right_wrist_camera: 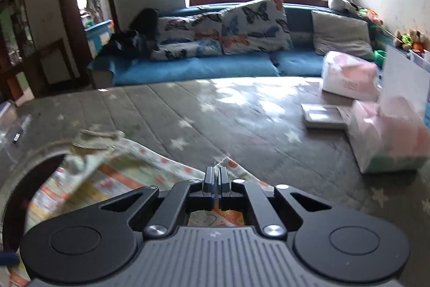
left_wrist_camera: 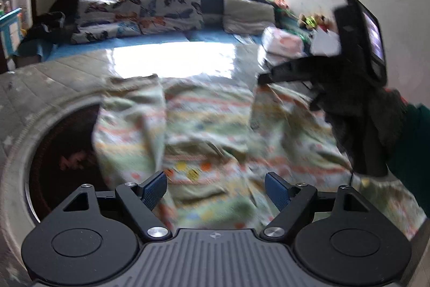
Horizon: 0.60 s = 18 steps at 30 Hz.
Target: Fold clothes
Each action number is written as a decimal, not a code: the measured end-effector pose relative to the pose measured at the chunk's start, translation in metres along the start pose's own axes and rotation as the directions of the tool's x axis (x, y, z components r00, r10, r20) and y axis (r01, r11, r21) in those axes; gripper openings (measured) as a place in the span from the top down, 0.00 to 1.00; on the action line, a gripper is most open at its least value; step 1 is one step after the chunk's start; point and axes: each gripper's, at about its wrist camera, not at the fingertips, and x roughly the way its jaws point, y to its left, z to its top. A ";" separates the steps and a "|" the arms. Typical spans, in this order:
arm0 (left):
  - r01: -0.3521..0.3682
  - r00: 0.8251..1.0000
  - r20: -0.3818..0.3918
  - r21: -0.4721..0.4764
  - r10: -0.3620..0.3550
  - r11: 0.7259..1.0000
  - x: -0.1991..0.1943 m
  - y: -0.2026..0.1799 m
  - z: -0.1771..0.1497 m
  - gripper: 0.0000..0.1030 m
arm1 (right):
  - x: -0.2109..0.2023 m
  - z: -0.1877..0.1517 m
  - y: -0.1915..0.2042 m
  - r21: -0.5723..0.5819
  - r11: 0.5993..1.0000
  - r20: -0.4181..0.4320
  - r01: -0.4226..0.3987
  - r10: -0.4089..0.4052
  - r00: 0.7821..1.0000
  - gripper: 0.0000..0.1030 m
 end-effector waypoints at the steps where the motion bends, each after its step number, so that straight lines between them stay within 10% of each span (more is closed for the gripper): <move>1: -0.018 1.000 0.010 -0.006 0.018 1.000 0.000 0.004 0.005 0.20 | 0.003 0.001 0.003 -0.006 1.000 -0.003 -0.005 0.005 1.000 0.98; 10: -0.159 0.984 0.069 -0.043 0.161 0.986 0.027 0.039 0.059 0.20 | 0.034 -0.007 0.001 -0.028 0.999 -0.088 -0.023 0.020 0.996 0.93; 18: -0.180 0.983 0.036 0.034 0.178 0.983 0.090 0.042 0.092 0.21 | -0.004 -0.007 -0.001 -0.009 0.997 -0.035 -0.071 0.071 0.997 0.67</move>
